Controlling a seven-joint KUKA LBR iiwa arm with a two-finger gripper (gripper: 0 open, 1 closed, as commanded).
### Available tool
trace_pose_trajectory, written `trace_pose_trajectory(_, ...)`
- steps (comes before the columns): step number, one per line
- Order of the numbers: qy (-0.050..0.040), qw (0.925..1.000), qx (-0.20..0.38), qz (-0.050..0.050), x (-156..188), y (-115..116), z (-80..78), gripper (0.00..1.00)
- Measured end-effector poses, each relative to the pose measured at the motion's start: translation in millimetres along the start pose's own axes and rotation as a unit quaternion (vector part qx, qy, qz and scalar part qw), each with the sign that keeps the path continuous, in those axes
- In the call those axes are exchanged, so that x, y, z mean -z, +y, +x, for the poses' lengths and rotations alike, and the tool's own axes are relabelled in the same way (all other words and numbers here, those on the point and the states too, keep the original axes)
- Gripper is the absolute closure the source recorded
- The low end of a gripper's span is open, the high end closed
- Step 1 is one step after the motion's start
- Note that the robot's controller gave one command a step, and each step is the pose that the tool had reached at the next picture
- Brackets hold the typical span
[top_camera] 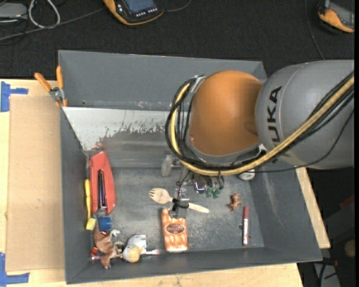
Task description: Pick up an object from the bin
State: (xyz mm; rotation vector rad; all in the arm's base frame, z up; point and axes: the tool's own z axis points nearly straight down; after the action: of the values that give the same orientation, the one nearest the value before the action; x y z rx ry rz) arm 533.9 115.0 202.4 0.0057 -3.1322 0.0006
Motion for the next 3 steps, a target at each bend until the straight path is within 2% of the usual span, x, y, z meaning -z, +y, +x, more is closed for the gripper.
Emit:
trace_pose_trajectory(1, -0.0039, 1.0000, -0.002, 0.000, 4.6, -1.1, -1.5, 0.00)
trace_pose_trajectory(2, -0.0038, 0.9974, -0.072, -0.001, -65.2, -17.5, -17.3, 0.00)
trace_pose_trajectory(3, -0.0041, 0.9865, -0.164, -0.002, -136.4, -35.9, -36.0, 0.00)
